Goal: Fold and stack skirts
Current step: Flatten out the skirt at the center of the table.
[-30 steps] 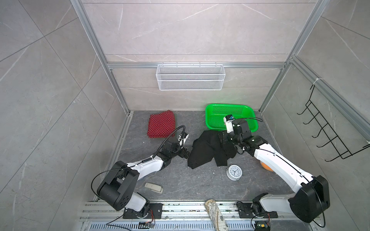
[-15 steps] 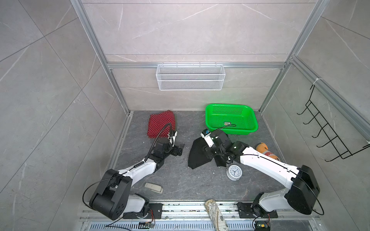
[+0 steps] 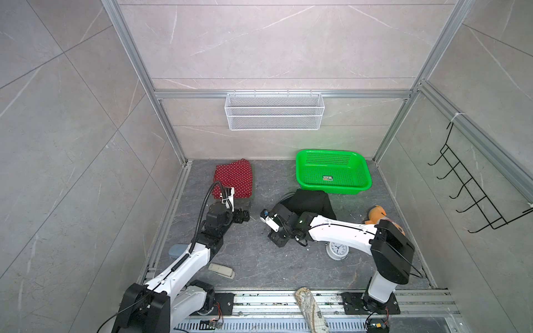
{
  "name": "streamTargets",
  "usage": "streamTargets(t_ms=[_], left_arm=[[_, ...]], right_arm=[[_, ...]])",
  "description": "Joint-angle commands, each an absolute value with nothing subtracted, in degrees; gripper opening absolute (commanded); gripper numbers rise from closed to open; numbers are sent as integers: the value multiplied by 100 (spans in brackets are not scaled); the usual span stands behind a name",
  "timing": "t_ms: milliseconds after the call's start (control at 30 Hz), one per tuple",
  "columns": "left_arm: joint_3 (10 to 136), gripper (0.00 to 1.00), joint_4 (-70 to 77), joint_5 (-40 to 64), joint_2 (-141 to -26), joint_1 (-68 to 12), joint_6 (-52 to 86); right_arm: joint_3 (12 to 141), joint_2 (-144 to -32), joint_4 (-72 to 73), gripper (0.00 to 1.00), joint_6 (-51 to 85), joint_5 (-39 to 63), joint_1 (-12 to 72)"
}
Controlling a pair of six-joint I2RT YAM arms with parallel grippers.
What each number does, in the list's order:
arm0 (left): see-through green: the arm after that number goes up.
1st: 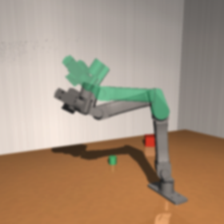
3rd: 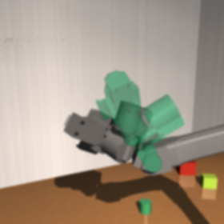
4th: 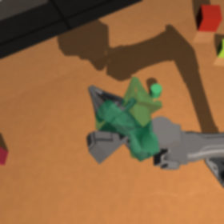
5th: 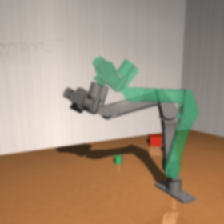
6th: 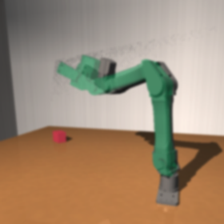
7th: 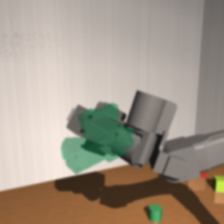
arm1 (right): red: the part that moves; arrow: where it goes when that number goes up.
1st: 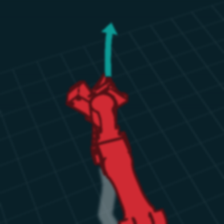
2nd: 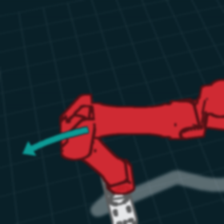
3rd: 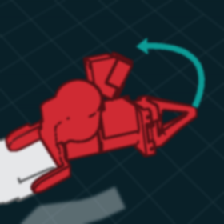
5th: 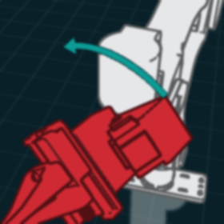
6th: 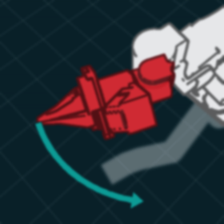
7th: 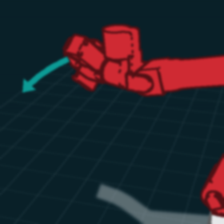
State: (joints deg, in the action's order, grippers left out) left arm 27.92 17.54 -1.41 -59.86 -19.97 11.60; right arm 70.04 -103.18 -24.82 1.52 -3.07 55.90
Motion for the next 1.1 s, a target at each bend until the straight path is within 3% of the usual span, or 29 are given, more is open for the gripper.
streamTargets(t_ms=[0, 233, 300, 400, 533, 1067], left_arm=[[2753, 98, 1697, -255, -5735, -1962, 1289], [2726, 98, 1688, -247, -5681, -1934, 1242], [2757, 98, 1683, -208, -5712, -1934, 1240], [2789, 97, 1689, -178, -5766, -1934, 1221], [2817, 97, 1688, -167, -5805, -1933, 1187], [2886, 100, 1749, -45, -5811, -1908, 858]], right_arm=[[7249, -10637, -2482, 59, 488, -638, 5662], [7428, -11080, -2628, 55, 770, -1253, 5687], [7444, -11109, -2644, 49, 798, -1427, 5691], [7492, -11110, -2672, 31, 792, -1560, 5687], [7564, -10933, -2710, 1, 640, -1513, 5687], [8599, -9252, -3447, 0, -908, 73, 5679]])
